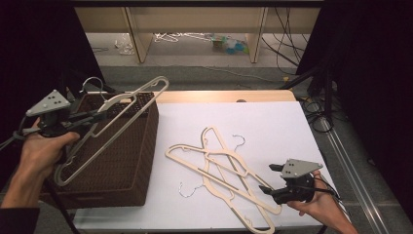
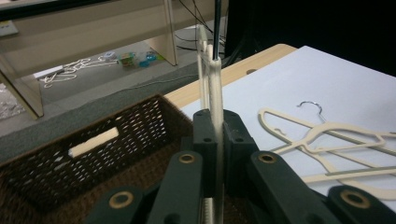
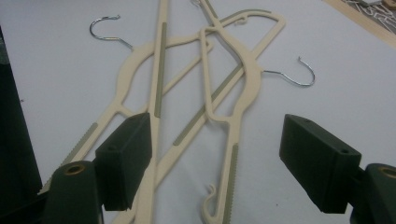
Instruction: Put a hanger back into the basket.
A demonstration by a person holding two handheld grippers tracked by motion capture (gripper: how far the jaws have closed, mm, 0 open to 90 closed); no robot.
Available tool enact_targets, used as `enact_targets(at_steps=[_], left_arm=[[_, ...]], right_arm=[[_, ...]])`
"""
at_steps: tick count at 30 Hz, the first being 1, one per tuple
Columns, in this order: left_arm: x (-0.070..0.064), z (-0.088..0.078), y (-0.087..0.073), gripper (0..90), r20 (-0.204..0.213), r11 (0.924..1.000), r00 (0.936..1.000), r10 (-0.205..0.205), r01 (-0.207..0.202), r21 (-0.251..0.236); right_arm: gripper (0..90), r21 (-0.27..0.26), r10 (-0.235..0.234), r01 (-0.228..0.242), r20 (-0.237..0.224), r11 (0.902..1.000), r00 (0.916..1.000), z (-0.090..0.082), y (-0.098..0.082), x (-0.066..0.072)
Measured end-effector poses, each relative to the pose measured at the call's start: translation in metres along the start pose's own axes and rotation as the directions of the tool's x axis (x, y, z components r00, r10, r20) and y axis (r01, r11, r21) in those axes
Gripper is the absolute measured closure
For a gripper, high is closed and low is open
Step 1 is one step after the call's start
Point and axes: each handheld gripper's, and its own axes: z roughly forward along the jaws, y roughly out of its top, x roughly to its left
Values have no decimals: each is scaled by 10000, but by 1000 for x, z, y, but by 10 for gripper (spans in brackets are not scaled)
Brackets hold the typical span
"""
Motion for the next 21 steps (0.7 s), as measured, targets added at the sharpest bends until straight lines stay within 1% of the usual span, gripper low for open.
enact_targets(at_steps=[3,7,10,15,18,21], left_arm=[[9,-2,-10,857,-224,9997,9996,-158,161,160],[19,-1,-20,857,-448,9993,9989,-140,155,330],[25,1,-25,857,-450,9988,9988,-199,219,446],[30,5,-31,857,-434,9976,9989,-149,178,671],[35,4,-35,857,-476,9974,9982,-360,388,607],[39,2,-41,857,-604,9965,9971,-468,508,662]], right_arm=[[263,23,85,-85,7,10000,10000,0,-1,1],[260,-50,15,-15,-1,10000,10000,2,-1,1],[258,57,33,-32,-33,10000,10000,2,-1,1],[255,96,46,-45,-82,9999,10000,2,-2,1],[254,82,71,-70,-112,9999,9999,2,-3,1],[254,79,57,-56,-109,10000,9999,2,-3,1]])
